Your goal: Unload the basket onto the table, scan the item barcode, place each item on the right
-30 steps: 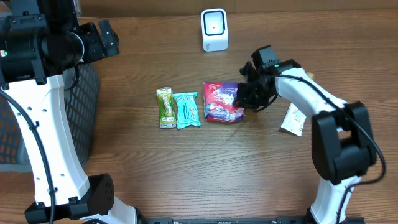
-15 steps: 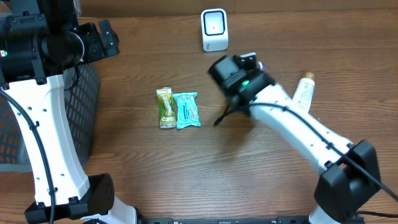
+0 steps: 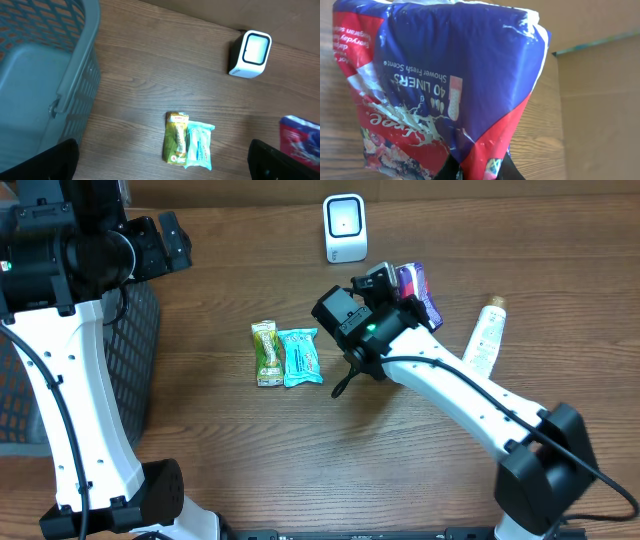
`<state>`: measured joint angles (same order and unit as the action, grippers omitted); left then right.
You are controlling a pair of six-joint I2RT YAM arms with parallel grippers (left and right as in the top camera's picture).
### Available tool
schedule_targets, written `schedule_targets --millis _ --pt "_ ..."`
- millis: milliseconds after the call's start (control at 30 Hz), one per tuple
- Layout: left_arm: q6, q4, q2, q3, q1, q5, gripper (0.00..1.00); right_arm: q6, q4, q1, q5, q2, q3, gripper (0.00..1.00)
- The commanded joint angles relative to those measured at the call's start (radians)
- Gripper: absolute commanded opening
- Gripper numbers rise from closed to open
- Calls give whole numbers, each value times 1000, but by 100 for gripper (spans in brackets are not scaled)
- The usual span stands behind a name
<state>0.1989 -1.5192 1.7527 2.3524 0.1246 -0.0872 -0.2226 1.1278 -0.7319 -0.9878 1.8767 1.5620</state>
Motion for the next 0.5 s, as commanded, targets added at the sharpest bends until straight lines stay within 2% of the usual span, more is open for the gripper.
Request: schedule_targets --millis 0,167,333,367,400,467 --pt "-19 4 3 19 0 -10 100 102 -3 6 -64 68 10 4" --pt "-19 4 3 19 0 -10 100 105 8 6 -64 138 10 4" --pt "-19 4 3 19 0 -10 100 104 2 -1 49 157 10 4" --pt "-19 4 3 19 0 -10 100 103 -1 -5 70 157 10 7" --pt "-19 4 3 19 0 -10 100 103 0 -14 100 157 10 18" --pt "-19 4 3 19 0 -10 99 103 1 -26 138 157 10 20"
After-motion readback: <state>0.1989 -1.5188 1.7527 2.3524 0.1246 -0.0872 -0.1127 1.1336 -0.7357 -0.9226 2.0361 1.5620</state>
